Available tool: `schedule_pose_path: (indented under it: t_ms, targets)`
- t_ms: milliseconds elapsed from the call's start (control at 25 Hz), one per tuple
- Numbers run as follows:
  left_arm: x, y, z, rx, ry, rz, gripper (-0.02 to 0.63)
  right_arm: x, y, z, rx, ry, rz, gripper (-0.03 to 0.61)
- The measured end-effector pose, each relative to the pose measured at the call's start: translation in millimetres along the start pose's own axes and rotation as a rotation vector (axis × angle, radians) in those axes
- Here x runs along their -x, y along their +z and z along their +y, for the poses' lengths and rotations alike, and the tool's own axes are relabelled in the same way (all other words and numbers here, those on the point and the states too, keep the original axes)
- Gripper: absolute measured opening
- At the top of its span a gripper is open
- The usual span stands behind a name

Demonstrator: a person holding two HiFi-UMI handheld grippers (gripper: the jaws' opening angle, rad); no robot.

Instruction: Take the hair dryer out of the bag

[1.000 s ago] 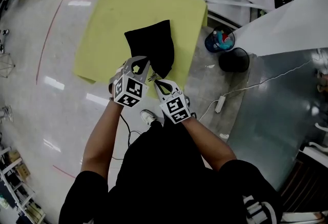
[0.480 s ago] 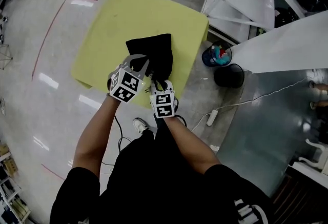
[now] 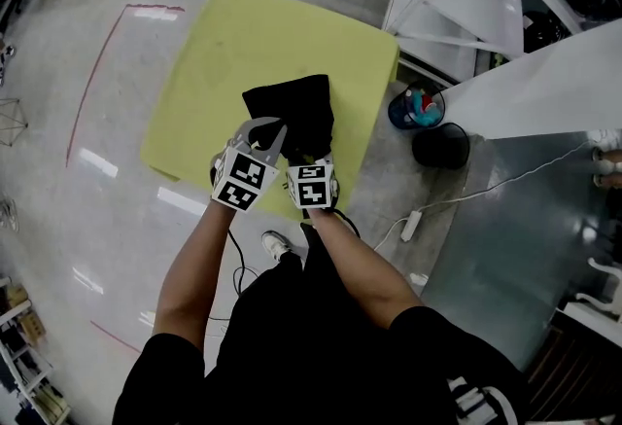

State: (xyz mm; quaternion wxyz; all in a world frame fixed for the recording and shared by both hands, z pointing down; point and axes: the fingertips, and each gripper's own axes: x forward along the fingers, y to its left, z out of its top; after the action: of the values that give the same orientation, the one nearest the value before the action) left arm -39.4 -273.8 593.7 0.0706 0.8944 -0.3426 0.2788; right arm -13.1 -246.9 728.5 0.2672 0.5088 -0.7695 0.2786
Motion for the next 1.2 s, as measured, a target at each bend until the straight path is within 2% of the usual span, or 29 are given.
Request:
schedule_pose_path:
  t_ms: [200,360,520,720,920,1000,1200]
  targets:
    - [5.4,0.9,3.0,0.009,0.006,-0.018,0.015,-5.4,3.5,-3.7,0.02,-0.015,0.045,0.172]
    - [4.9,1.7,-0.6,0.011,-0.006,-0.027,0.015,-13.3,-2.8,-2.8,0.003,-0.014,0.102,0.217]
    - [3.6,-3.2,3.7,0.042,-0.01,-0.024,0.015,-28.5,-4.6,-2.1,0.008,0.004,0.153,0.243]
    - [3.1,-13.3,6.7,0.079,-0.021,-0.01,0.015,-46.2,-7.9,-2.1,0.01,0.034,0.223,0.249]
    - [7.0,-18.8,7.6,0.097,-0.012,-0.009,0.015,-49.3,-8.4,-3.3,0.015,0.044,0.21,0.25]
    - [11.1,-21.6,11.6,0.102,0.003,-0.006,0.015,-48.4,-10.5,-6.3,-0.018,0.063,0.222,0.219]
    - [24.1,-21.3,19.9,0.105,0.043,-0.009,0.015,-31.6,-2.0,-9.0,-0.118,0.195,0.206,0.215]
